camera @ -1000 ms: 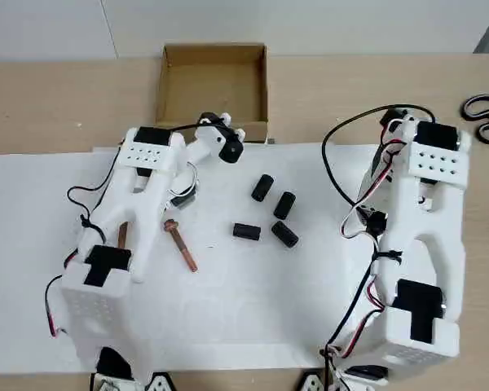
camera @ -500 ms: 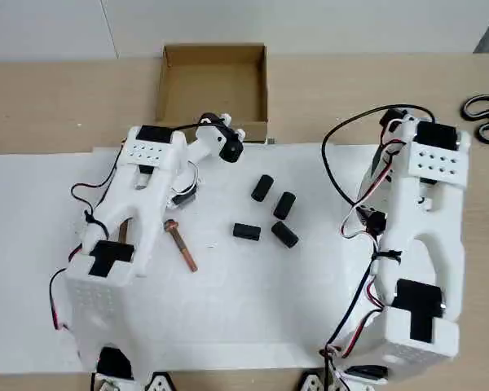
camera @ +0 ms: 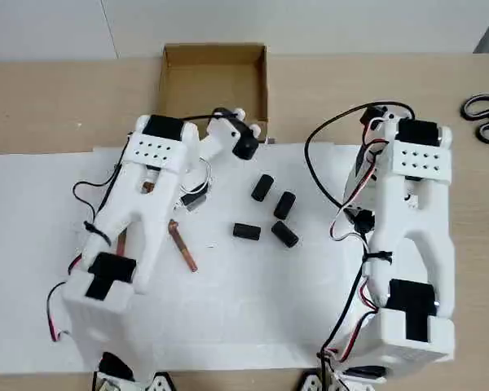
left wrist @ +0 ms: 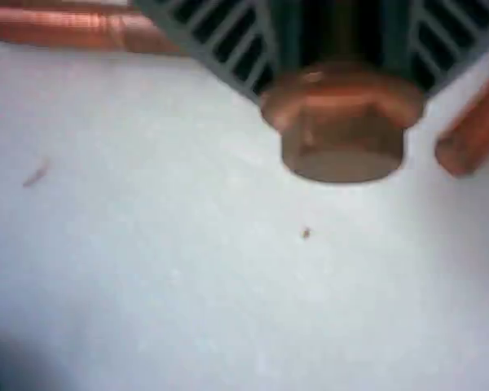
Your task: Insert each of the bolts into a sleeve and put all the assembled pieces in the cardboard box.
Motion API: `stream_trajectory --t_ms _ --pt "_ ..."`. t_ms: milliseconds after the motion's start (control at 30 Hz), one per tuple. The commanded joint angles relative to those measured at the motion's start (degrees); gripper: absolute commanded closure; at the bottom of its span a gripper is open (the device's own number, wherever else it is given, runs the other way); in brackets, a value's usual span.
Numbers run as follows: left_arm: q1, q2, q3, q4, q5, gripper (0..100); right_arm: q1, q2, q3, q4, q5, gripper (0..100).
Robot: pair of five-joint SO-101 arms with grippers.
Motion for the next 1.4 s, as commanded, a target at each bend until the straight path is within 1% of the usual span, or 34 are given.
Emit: stream_trajectory --t_ms 0,133,267,300,400,433,533,600,700,833,1000,1133,1233,1367 --pt "0.09 -7.21 -2.86 1.49 3.34 99 -0.22 -3.38 -0.18 0.84 0.26 99.5" --pt "0.00 -12.66 -2.86 1.14 8.35 99 -0.31 -7.16 -0.18 0.84 0.44 99.5" --pt "-0.35 -18.02 -2.86 1.41 10.81 99 -2.07 -15.16 0.00 0.84 1.05 99.5" --pt "-0.26 -18.90 -2.86 1.49 12.40 99 -2.95 -17.36 0.35 0.84 2.29 99.5" --pt "-0.26 -21.80 -2.95 2.55 20.66 99 -6.46 -23.52 2.81 0.84 7.47 99.5" --pt "-0.26 -23.12 -2.95 2.81 21.80 99 -7.43 -25.89 4.04 0.84 8.62 99.5" --pt "-0.26 -28.84 -2.77 3.69 22.07 99 -9.01 -34.07 7.65 0.84 11.25 99.5" --pt "-0.35 -32.79 -2.59 2.02 22.07 100 -9.63 -38.73 10.02 0.57 12.92 99.5" --pt "-0.35 -39.21 -2.59 -2.02 22.86 100 -10.24 -45.49 12.22 0.22 13.01 99.5" --pt "-0.26 -46.42 -1.98 -5.01 29.54 100 -10.33 -52.53 15.30 0.22 13.01 99.6" --pt "-0.35 -54.59 5.05 -7.30 39.03 100 -10.33 -60.09 18.73 0.13 12.84 99.6" --pt "0.18 -62.59 14.90 -9.23 47.56 100 -10.42 -66.51 23.65 0.13 12.84 99.6" --pt "-0.18 -69.80 25.01 -14.33 53.27 100 -10.42 -72.48 27.60 -0.13 12.84 99.6" --pt "0.18 -83.16 40.40 -23.38 56.62 100 -10.42 -81.63 34.81 -3.30 12.84 99.6"
